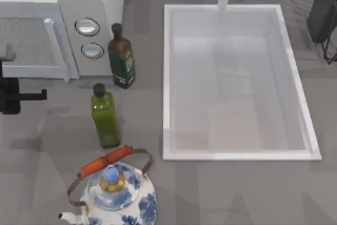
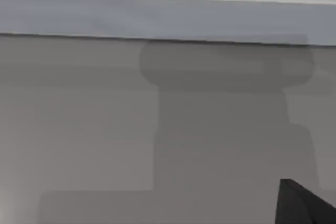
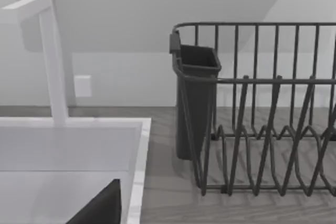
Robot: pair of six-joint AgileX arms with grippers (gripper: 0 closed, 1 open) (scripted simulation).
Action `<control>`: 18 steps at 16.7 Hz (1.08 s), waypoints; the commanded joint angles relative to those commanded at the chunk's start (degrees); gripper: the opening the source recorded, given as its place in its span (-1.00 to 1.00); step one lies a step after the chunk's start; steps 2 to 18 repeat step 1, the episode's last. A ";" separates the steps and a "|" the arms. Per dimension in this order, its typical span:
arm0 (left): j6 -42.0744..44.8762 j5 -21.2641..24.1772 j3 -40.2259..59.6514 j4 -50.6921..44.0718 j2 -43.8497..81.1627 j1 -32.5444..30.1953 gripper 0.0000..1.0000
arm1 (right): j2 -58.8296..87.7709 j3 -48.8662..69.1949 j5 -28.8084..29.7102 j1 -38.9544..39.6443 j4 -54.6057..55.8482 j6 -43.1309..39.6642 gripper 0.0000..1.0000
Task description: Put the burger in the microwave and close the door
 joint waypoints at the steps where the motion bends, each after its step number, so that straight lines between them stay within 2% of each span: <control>1: -0.01 -0.03 0.39 0.29 0.40 -0.06 -1.00 | 0.00 0.00 0.00 0.00 0.00 0.00 1.00; 18: -0.01 -0.03 0.39 0.29 0.40 -0.06 -1.00 | 0.00 0.00 0.00 0.00 0.00 0.00 1.00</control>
